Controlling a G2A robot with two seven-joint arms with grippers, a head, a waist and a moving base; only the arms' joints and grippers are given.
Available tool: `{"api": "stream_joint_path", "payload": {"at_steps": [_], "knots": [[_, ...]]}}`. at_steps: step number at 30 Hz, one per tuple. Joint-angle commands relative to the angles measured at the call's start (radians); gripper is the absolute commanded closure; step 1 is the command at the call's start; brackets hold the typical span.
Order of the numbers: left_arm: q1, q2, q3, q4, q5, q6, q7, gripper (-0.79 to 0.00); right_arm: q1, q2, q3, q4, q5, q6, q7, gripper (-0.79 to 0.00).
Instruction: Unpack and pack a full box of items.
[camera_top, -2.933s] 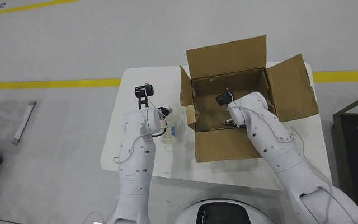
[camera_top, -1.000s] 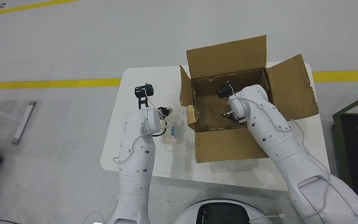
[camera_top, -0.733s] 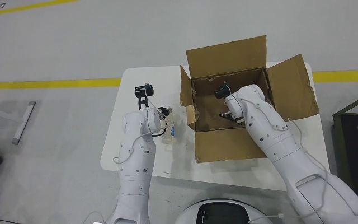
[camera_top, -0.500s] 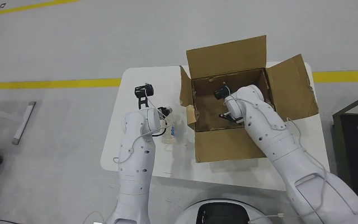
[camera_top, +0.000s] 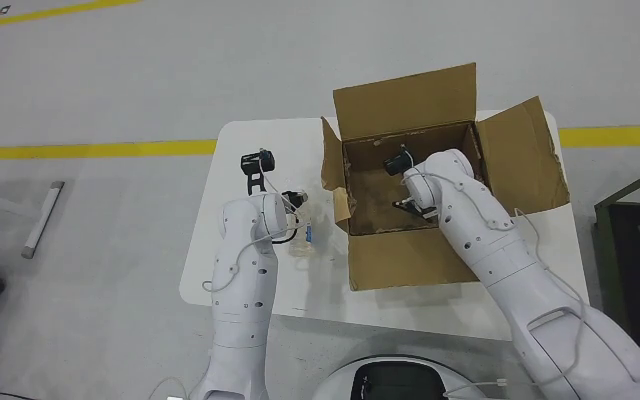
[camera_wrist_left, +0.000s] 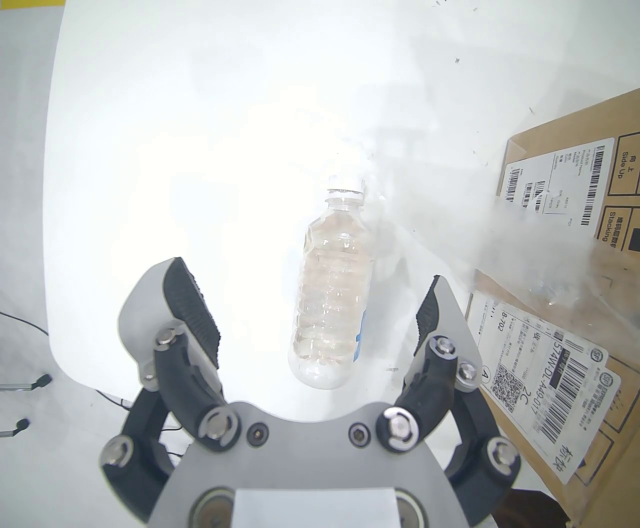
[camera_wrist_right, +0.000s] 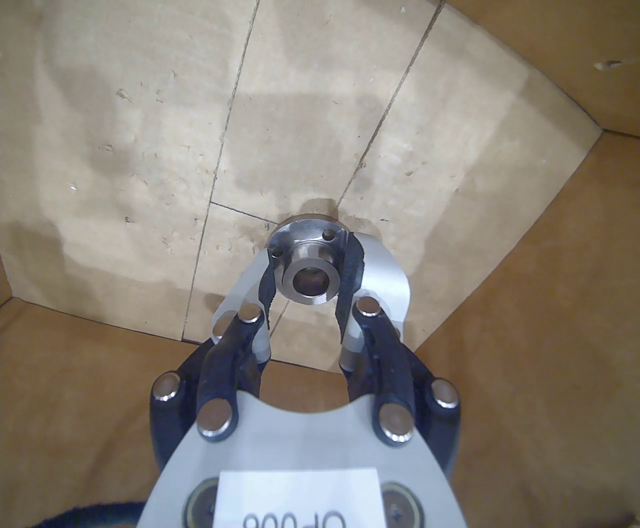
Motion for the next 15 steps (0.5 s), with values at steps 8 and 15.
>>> {"api": "stream_joint_path", "payload": {"at_steps": [8,15], "knots": [[0.0,0.0,0.0,0.0,0.0,0.0,0.0,-0.785,0.006,0.001,0.008,0.019,0.002,-0.004,-0.008,-0.185],[0.0,0.0,0.0,0.0,0.0,0.0,0.0,-0.785,0.014,-0.002,0.003,0.043,0.003,-0.003,-0.018,0.0]]}}
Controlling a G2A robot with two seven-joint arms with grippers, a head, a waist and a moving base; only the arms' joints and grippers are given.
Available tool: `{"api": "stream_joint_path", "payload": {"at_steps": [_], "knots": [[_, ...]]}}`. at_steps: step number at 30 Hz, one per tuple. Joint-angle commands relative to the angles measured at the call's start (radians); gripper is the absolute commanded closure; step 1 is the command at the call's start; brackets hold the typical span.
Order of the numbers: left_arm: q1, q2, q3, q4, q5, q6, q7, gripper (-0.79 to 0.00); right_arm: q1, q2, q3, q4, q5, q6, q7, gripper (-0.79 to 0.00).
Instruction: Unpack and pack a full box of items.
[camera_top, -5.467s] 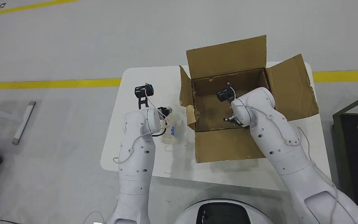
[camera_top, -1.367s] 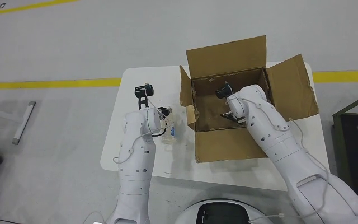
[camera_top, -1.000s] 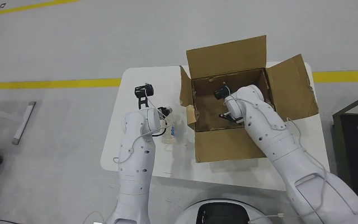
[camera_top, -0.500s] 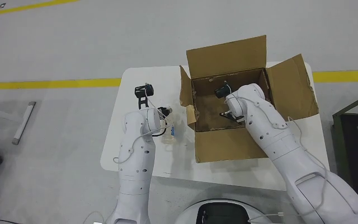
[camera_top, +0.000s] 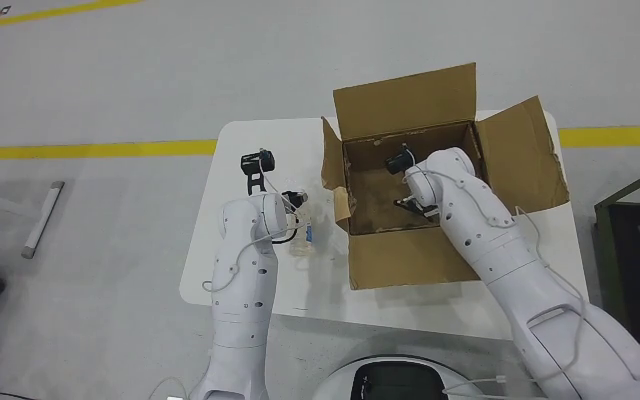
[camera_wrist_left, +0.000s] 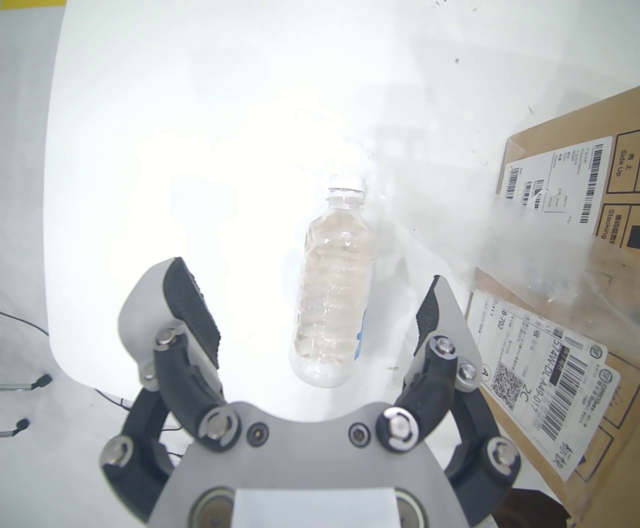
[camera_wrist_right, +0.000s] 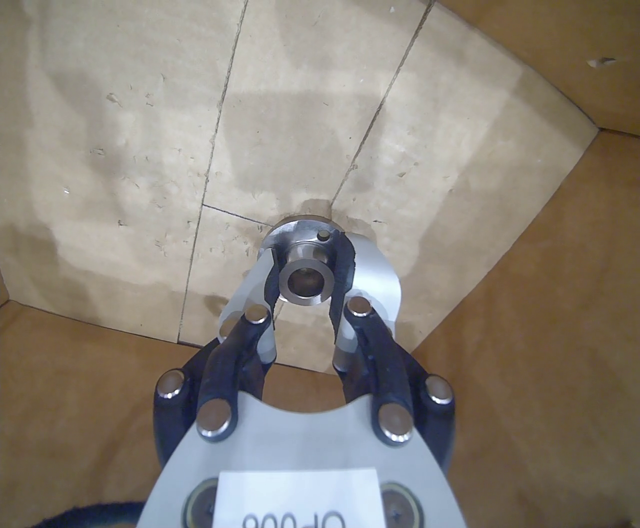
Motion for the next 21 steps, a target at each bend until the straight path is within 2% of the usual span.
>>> {"api": "stream_joint_path", "payload": {"at_steps": [1,6,10,14,21], "knots": [[0.0,0.0,0.0,0.0,0.0,0.0,0.0,-0.785,0.002,-0.001,-0.001,0.006,0.001,0.0,-0.003,0.0],[0.0,0.0,0.0,0.0,0.0,0.0,0.0,-0.785,0.005,-0.002,0.004,-0.012,0.013,0.005,-0.013,0.0],[0.0,0.0,0.0,0.0,0.0,0.0,0.0,-0.785,-0.007,0.003,0.023,-0.092,0.023,0.006,0.0,0.0],[0.0,0.0,0.0,0.0,0.0,0.0,0.0,-0.785,-0.045,0.016,0.061,-0.257,0.025,-0.002,0.049,0.0],[0.0,0.0,0.0,0.0,0.0,0.0,0.0,-0.785,-0.184,0.045,0.14,-0.701,-0.004,-0.047,0.184,0.0]]}}
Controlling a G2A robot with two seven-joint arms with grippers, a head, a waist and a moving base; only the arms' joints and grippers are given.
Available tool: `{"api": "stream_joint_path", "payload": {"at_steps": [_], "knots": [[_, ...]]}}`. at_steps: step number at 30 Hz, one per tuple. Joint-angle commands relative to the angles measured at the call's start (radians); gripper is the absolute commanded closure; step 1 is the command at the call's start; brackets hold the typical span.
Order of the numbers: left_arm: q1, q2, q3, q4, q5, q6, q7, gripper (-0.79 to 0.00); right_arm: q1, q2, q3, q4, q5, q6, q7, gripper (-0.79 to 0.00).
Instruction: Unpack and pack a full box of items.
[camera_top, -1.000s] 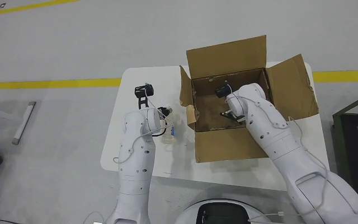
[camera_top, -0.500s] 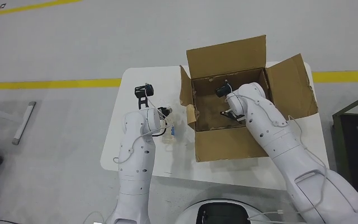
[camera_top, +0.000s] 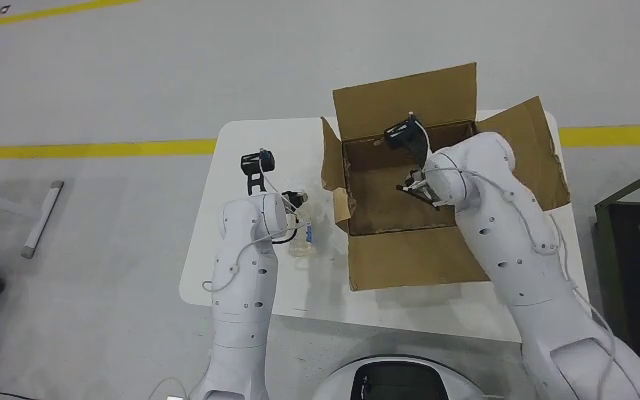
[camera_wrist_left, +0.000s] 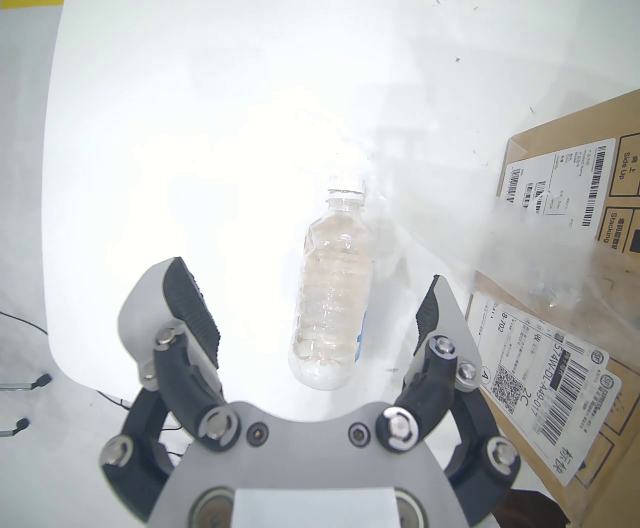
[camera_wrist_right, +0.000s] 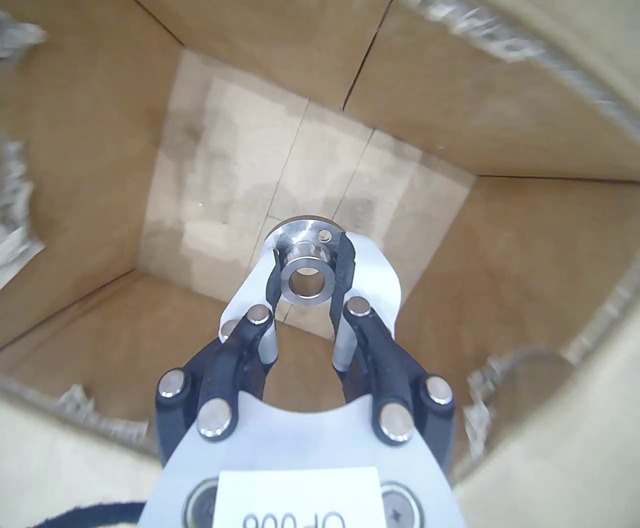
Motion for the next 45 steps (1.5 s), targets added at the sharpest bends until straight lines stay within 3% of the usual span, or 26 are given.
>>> {"api": "stream_joint_path", "payload": {"at_steps": [1,4,20,23,33,41,45], "knots": [[0.0,0.0,0.0,0.0,0.0,0.0,0.0,-0.785,-0.035,0.006,0.01,-0.119,-0.019,-0.016,0.027,0.0],[0.0,0.0,0.0,0.0,0.0,0.0,0.0,-0.785,-0.085,0.013,0.018,-0.198,-0.028,-0.053,0.027,0.0],[0.0,0.0,0.0,0.0,0.0,0.0,0.0,-0.785,-0.085,0.013,0.018,-0.198,-0.028,-0.053,0.027,0.0],[0.0,0.0,0.0,0.0,0.0,0.0,0.0,-0.785,-0.103,0.014,0.034,-0.202,-0.033,-0.013,-0.038,0.0],[0.0,0.0,0.0,0.0,0.0,0.0,0.0,-0.785,-0.148,0.026,0.145,-0.421,-0.074,0.093,-0.024,0.0],[0.0,0.0,0.0,0.0,0.0,0.0,0.0,-0.785,-0.325,0.039,0.319,-0.736,-0.007,0.161,0.027,0.0],[0.0,0.0,0.0,0.0,0.0,0.0,0.0,-0.785,-0.398,0.045,0.372,-0.796,-0.035,0.17,0.027,0.0]]}}
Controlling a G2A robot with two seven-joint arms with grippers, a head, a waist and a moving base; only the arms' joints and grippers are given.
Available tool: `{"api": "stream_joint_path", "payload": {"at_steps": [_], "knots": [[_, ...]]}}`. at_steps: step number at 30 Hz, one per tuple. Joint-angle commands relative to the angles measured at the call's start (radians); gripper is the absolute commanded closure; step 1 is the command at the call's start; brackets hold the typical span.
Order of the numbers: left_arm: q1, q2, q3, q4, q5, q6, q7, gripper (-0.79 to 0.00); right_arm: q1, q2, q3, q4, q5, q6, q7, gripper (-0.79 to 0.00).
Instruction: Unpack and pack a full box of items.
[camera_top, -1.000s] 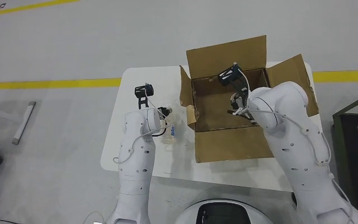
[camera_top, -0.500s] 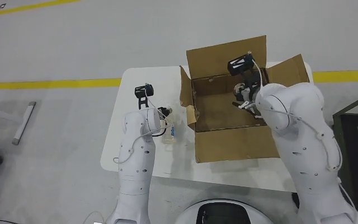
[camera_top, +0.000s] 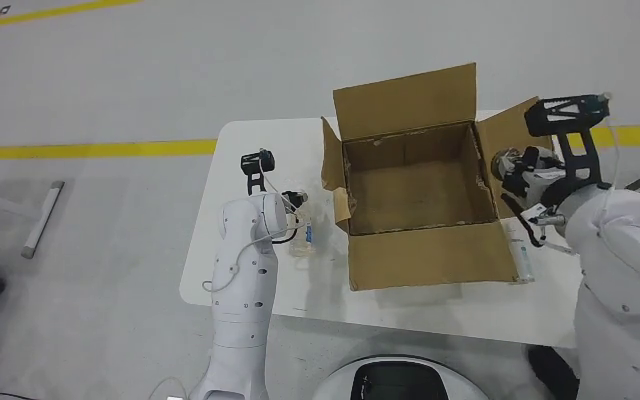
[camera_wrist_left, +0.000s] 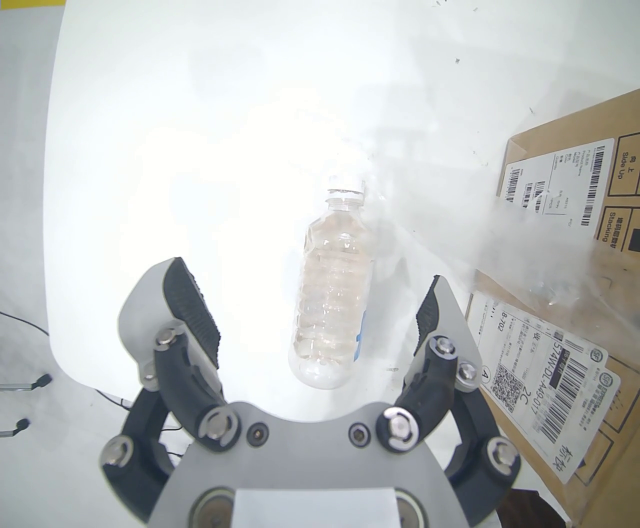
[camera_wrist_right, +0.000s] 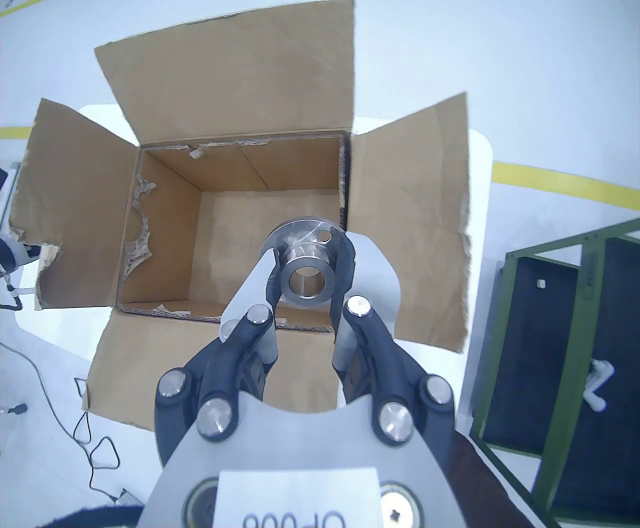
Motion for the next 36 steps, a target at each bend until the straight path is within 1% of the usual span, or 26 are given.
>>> {"api": "stream_joint_path", "payload": {"at_steps": [1,5,10,15,21,28,31,34,36], "knots": [[0.0,0.0,0.0,0.0,0.0,0.0,0.0,-0.785,-0.022,0.003,0.03,-0.001,-0.011,0.003,0.0,0.0],[0.0,0.0,0.0,0.0,0.0,0.0,0.0,-0.785,-0.054,0.009,0.082,-0.001,-0.032,-0.004,0.0,0.0],[0.0,0.0,0.0,0.0,0.0,0.0,0.0,-0.785,-0.116,0.015,0.176,-0.001,0.032,-0.005,0.0,0.0],[0.0,0.0,0.0,0.0,0.0,0.0,0.0,-0.785,-0.185,0.025,0.286,-0.001,0.067,-0.048,0.0,0.0],[0.0,0.0,0.0,0.0,0.0,0.0,0.0,-0.785,-0.322,0.027,0.404,-0.001,0.143,-0.059,-0.031,0.0],[0.0,0.0,0.0,0.0,0.0,0.0,0.0,-0.785,-0.493,0.02,0.436,-0.001,0.2,-0.03,-0.146,0.0],[0.0,0.0,0.0,0.0,0.0,0.0,0.0,-0.785,-0.551,0.018,0.43,-0.001,0.177,-0.015,-0.186,0.0],[0.0,0.0,0.0,0.0,0.0,0.0,0.0,-0.785,-0.599,0.015,0.418,0.006,0.213,-0.005,-0.234,0.0],[0.0,0.0,0.0,0.0,0.0,0.0,0.0,-0.785,-0.622,0.015,0.418,0.032,0.209,-0.012,-0.264,0.0]]}}
